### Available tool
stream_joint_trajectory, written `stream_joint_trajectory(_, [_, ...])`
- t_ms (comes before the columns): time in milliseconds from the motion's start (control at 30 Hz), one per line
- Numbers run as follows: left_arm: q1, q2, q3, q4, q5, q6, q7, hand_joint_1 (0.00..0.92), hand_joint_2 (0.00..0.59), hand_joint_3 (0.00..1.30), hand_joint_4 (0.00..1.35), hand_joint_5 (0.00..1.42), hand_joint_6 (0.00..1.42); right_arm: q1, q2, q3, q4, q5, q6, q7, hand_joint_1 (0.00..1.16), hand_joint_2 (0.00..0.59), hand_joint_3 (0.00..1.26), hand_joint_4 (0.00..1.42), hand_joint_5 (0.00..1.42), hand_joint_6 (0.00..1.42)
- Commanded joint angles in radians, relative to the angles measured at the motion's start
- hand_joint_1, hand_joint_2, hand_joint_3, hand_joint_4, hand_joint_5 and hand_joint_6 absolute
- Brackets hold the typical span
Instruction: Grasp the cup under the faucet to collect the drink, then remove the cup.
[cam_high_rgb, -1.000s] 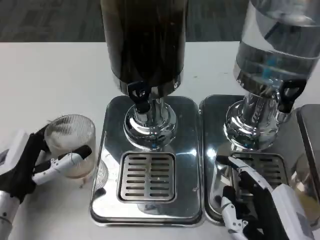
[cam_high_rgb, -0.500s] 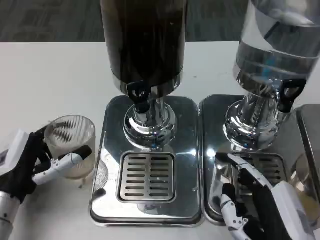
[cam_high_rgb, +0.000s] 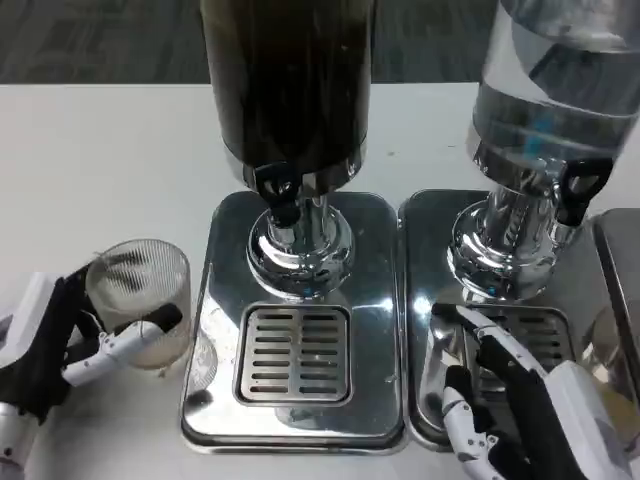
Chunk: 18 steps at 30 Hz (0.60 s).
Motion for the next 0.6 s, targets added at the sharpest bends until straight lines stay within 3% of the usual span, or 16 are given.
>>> stream_joint_trajectory(33, [0.017, 0.015, 0.015, -0.037, -0.006, -0.055, 0.032, 0.202, 0.217, 0.38, 0.47, 0.77, 0.88, 0.004, -0.002, -0.003, -0.011, 0.011, 0.0, 0.006, 0.42, 0.586, 0.22, 0.16, 0.16, 0.27])
stream_joint_trajectory(367, [0.054, 0.038, 0.05, -0.114, -0.014, -0.132, 0.023, 0.198, 0.212, 0.38, 0.47, 0.77, 0.88, -0.004, 0.0, 0.002, -0.004, 0.017, -0.005, 0.003, 0.42, 0.586, 0.22, 0.16, 0.16, 0.27])
stream_joint_trajectory(600, [0.053, 0.015, 0.032, -0.132, 0.006, -0.149, -0.026, 0.192, 0.213, 0.38, 0.47, 0.77, 0.88, -0.012, 0.006, 0.005, -0.006, 0.016, -0.001, -0.001, 0.42, 0.586, 0.22, 0.16, 0.16, 0.27])
